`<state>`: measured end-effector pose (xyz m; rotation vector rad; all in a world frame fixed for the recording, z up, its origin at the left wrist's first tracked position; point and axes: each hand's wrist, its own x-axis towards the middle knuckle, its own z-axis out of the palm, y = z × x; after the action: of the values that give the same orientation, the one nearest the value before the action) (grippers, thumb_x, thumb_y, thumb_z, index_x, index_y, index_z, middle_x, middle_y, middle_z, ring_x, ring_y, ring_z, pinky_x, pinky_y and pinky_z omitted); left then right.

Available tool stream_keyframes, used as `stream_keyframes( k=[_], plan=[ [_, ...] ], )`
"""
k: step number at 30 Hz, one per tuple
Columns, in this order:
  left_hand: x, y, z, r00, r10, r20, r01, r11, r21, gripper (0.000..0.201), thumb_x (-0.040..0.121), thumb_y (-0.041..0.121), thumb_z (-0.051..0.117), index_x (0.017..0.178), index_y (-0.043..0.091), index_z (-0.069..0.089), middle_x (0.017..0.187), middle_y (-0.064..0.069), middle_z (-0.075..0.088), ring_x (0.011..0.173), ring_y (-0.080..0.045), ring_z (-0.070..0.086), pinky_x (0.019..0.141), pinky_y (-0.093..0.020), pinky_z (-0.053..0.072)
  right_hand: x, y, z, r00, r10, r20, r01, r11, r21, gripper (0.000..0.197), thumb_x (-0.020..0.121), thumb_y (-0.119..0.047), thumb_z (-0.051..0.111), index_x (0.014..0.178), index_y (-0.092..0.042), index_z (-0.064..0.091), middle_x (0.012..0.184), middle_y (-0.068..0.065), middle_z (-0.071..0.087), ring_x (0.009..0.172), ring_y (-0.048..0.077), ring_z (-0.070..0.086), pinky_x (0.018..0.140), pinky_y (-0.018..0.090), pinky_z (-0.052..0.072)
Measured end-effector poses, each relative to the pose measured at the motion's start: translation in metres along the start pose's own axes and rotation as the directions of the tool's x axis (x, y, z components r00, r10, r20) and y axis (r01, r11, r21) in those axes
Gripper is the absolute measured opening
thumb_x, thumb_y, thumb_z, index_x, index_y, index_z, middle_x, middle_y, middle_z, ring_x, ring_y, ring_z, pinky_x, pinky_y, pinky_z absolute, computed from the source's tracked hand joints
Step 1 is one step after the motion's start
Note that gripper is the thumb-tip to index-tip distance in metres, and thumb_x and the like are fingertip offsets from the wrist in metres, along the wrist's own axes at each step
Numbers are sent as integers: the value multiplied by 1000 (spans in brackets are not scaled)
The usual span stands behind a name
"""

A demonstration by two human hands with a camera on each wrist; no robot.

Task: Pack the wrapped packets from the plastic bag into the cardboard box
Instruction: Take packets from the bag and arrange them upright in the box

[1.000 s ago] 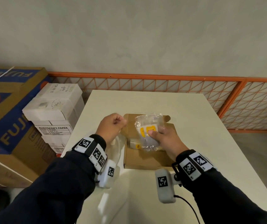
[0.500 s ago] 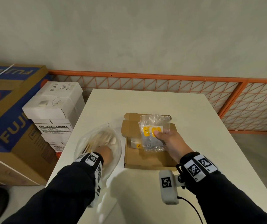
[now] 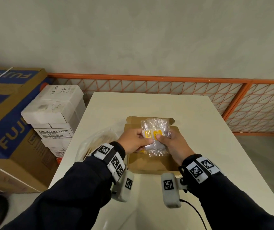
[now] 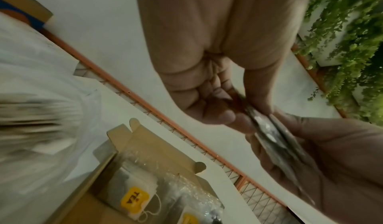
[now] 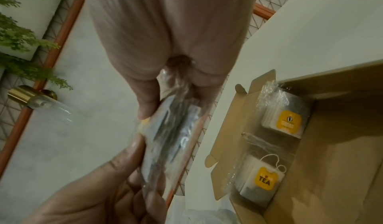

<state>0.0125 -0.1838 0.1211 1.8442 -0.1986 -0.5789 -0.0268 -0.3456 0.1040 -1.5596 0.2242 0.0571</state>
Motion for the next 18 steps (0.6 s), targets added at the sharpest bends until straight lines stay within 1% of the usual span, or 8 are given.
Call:
stream_keyframes(
  k=[2,4,6,8,11,13,15,18],
  plan=[
    [2,-2,0,1000,6,-21,-7,1000,-17,18,79,13,73,85,3,60,59,-1,58,57,-18,53,67,-37,52,2,2,-5,1000,0,-29,0,1000,-18,36,84,-19,66,117,-7,59,110,14,68,99,30,67,94,47,50],
    [5,-4,-1,998,30,-50,-32,999,-42,12,80,10,71,81,8,59,61,-1,57,53,-13,52,57,-27,49,5,5,-10,997,12,-71,-15,999,-35,33,86,-13,63,118,-4,59,106,11,68,97,28,65,93,42,50],
    [5,-6,-1,996,34,-86,-40,997,-64,14,82,6,67,78,15,58,63,1,56,50,-7,52,51,-19,45,7,8,-16,990,23,-136,-32,997,-69,32,84,-11,65,115,-3,59,97,10,64,88,26,62,82,37,51],
    [6,-9,-3,993,17,-113,-27,995,-91,14,85,3,64,82,16,57,67,2,56,52,-6,51,50,-18,43,9,11,-24,981,-1,-196,-23,992,-121,38,80,-12,70,117,-9,59,99,12,61,84,25,58,72,33,49],
    [10,-14,-9,989,3,-145,-11,998,-55,20,85,3,62,99,12,52,76,1,57,64,-11,51,59,-24,41,6,7,-32,968,-32,-248,1,992,-124,56,80,-4,69,130,-19,47,112,3,60,101,20,58,90,37,49],
    [12,-17,-11,986,14,-163,-5,999,54,23,84,4,60,102,13,49,83,-1,56,72,-15,53,67,-28,42,4,5,-38,969,-42,-245,-2,984,-176,50,83,-1,64,125,-20,46,101,-5,58,88,10,57,80,28,48],
    [13,-20,-10,984,40,-172,-6,981,195,22,85,4,59,101,14,47,87,-4,56,81,-20,54,74,-32,45,6,9,-43,975,-14,-223,-47,962,-269,43,84,-2,62,126,-8,52,102,0,60,82,12,57,69,21,45],
    [10,-24,-7,984,80,-157,4,880,474,22,87,10,56,108,14,53,93,-3,59,89,-23,57,79,-32,45,11,16,-49,982,49,-181,-130,874,-469,30,84,-4,58,113,-5,63,103,6,66,89,19,61,75,26,48]
  ],
)
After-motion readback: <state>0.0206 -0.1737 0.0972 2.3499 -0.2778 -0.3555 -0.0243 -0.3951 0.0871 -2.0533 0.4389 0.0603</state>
